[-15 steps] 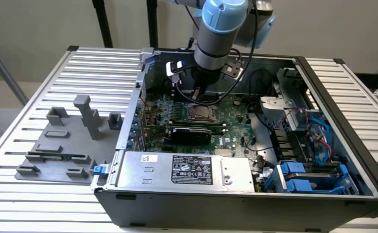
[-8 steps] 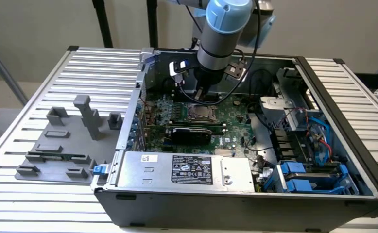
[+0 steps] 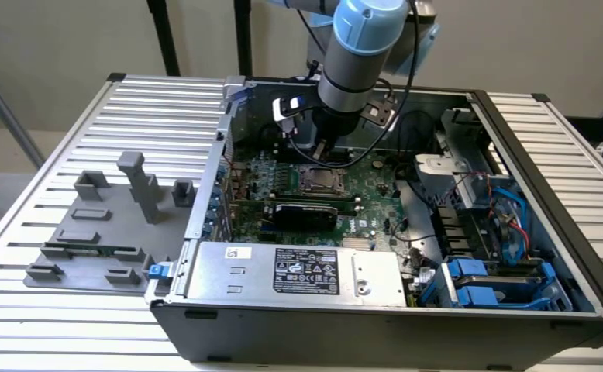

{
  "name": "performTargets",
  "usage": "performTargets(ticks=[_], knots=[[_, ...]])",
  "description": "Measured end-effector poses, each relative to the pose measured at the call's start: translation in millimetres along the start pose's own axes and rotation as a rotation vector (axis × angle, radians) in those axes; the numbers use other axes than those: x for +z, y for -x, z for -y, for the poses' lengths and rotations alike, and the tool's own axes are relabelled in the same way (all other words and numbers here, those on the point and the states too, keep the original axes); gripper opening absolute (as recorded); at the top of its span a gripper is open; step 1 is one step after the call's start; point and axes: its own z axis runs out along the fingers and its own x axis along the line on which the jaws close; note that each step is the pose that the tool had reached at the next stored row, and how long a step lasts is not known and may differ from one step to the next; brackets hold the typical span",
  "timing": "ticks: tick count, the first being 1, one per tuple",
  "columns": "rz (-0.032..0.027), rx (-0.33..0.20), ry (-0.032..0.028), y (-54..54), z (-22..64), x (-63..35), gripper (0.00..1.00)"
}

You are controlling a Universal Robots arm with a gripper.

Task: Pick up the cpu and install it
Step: 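Install the first cpu locking lever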

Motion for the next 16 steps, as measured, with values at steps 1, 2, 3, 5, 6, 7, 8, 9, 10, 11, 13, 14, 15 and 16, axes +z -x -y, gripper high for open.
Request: performTargets(ticks=[1,2,3,5,6,7,8,9,10,11,13,14,15,16], knots=[[0.0004,0.0,-0.0009,0.1,0.0,0.0,0.11],[0.0008,0.001,-0.002,0.1,0.0,0.0,0.11],[0.0011,0.002,-0.0033,0.2,0.2,0.0,0.11],[0.002,0.003,-0.0056,0.5,0.6,-0.1,0.11],[0.0024,0.004,-0.007,0.5,0.8,0.0,0.11],[0.0027,0.005,-0.0084,0.6,0.9,0.1,0.11],[0.0033,0.006,-0.0101,0.6,1.1,0.0,0.11],[0.0038,0.006,-0.0118,0.7,1.1,0.1,0.11],[0.0043,0.007,-0.0134,0.7,1.1,0.1,0.11],[0.0048,0.008,-0.0149,0.7,1.1,0.1,0.11],[0.0058,0.009,-0.0177,0.6,1.1,0.1,0.11],[0.0063,0.009,-0.0188,0.6,1.2,0.1,0.11],[0.0067,0.009,-0.0199,0.6,1.2,0.1,0.11],[0.007,0.009,-0.0208,0.5,1.2,0.1,0.11]])
